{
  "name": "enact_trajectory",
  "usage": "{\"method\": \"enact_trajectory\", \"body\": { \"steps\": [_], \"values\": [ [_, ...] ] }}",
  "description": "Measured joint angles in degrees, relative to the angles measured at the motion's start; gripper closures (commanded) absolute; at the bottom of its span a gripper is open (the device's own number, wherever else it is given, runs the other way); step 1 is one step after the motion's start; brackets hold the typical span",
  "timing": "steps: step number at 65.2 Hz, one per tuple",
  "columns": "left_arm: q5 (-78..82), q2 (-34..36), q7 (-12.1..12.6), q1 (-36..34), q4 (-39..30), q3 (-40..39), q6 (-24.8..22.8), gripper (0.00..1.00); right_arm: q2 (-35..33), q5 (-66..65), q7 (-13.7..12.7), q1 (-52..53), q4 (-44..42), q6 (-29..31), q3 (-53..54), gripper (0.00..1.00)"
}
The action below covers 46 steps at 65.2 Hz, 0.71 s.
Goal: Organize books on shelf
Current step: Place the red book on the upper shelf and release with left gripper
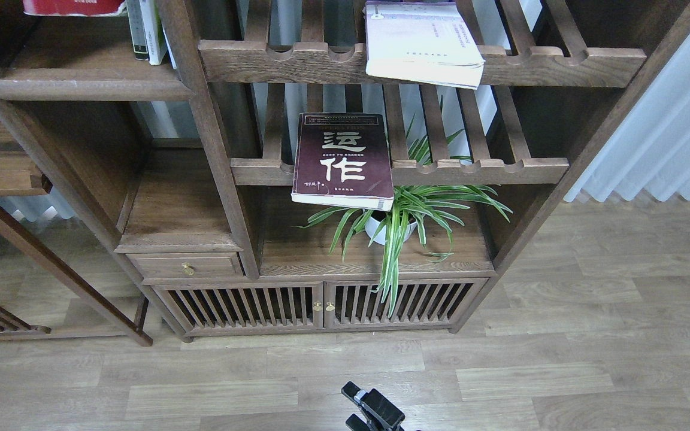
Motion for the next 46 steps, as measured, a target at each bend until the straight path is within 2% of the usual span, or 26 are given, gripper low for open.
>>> {"method": "enact_trajectory", "body": {
  "steps": [3,6,7,8,12,14,24,29,46],
  "values": [
    [1.5,-0.4,-1.6,0.0,0.0,0.0,0.0,0.93,0.0,0.1,0.0,0.0,0.0,0.0,0.0,0.0],
    [2.6,-0.7,-2.9,0.1,0.0,0.0,0.0,0.88,0.0,0.2,0.0,0.0,0.0,0.0,0.0,0.0],
    [2.8,-0.8,-3.3,0.2,0.0,0.0,0.0,0.79,0.0,0.2,0.0,0.0,0.0,0.0,0.0,0.0],
    [3.2,-1.0,-4.0,0.2,0.0,-0.1,0.0,0.77,0.0,0.3,0.0,0.0,0.0,0.0,0.0,0.0],
    [3.3,-1.4,-4.4,0.3,-0.1,-0.1,0.0,0.58,0.0,0.3,0.0,0.0,0.0,0.0,0.0,0.0],
    [3.2,-1.6,-4.5,0.4,-0.1,-0.1,0.0,0.52,0.0,0.3,0.0,0.0,0.0,0.0,0.0,0.0],
    [-0.8,-3.6,-4.9,1.8,-0.3,0.1,0.0,0.31,0.0,0.4,0.2,0.0,0.0,0.0,0.1,0.0],
    [-3.4,-3.8,-5.0,2.8,-0.7,0.5,0.0,0.25,0.0,0.4,0.7,0.0,-0.2,0.0,0.1,0.0],
    [-9.7,-3.3,-4.9,5.9,-3.0,0.5,0.0,0.21,0.0,0.4,1.8,0.3,-0.4,0.0,0.7,0.0]
  ]
}}
